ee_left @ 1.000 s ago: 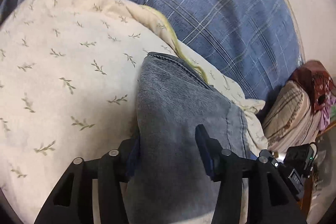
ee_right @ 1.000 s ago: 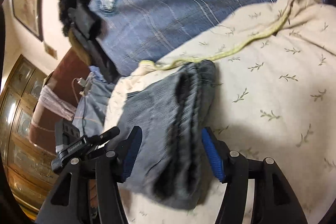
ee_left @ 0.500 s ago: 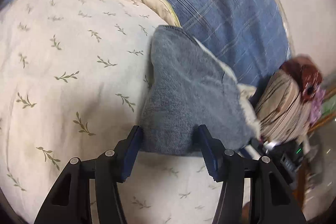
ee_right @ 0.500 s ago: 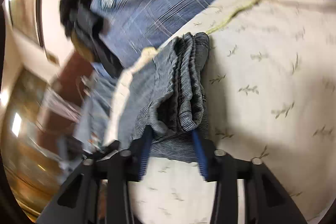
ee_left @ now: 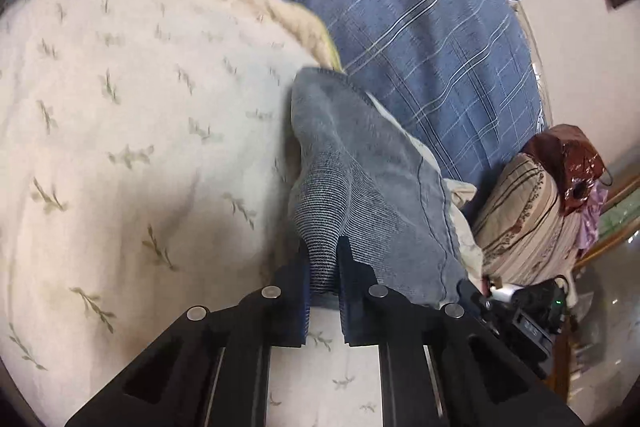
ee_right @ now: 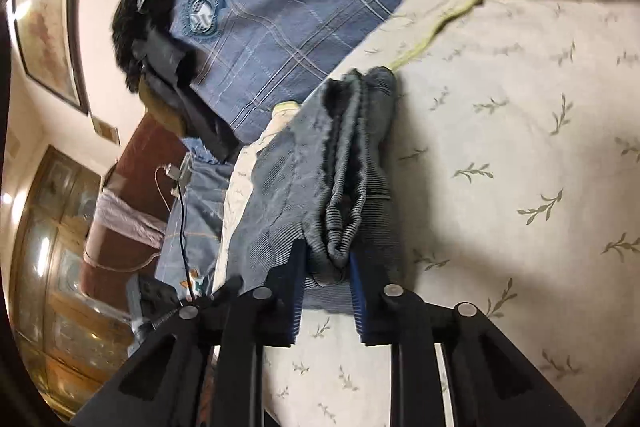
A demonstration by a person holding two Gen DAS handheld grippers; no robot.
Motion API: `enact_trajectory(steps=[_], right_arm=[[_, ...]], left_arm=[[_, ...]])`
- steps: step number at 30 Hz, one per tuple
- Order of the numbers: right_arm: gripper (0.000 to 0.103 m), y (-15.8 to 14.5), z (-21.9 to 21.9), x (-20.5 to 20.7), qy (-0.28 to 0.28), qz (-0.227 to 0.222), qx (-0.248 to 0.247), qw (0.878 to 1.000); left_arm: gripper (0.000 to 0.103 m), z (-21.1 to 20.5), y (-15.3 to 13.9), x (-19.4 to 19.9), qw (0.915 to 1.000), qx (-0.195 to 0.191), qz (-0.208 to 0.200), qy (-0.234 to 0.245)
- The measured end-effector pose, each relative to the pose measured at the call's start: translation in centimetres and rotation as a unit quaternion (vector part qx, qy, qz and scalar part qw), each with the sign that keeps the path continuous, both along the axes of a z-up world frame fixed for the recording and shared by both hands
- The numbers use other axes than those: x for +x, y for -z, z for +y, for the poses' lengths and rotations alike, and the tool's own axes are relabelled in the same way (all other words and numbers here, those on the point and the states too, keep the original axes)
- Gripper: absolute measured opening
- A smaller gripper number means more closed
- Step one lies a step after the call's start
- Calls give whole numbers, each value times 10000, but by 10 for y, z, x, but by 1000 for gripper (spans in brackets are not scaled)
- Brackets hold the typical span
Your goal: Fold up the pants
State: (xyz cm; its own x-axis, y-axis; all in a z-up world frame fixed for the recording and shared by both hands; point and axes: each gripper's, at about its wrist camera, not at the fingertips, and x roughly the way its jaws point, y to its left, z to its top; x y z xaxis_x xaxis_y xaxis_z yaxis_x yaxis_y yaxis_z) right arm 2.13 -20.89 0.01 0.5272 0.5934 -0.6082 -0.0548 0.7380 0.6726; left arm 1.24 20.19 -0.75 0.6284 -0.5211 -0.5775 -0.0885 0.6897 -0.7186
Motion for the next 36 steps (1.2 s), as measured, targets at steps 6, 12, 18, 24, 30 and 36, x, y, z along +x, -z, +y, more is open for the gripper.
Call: enact_trajectory(steps=[6,12,18,24,30,36], right_arm=[[21,15,1,6,-96,252,16,9996],[76,-26,12,-29,-41,-530,-985,9937],[76,-3,41,-37,-355,-242,-2245,9735],[52,14,65,-25,-397,-458,-3032,9510],[19,8,58,-27,-365,-561,-2744,9593],[16,12,54,-23,-308,-301,-2793,9592]], left_arm=[[24,-4,20,11,9987,45,501,-80],[45,-4,-9,-17,9957,805,198,-421],[47,-32,-9,-39,9864,1612,265,-197],[34,-63,-9,-22,9749,2221,154,-51],[2,-63,-18,-26,9725,2289,-328,-272],[3,-102,-10,-32,9327,3600,-235,36]])
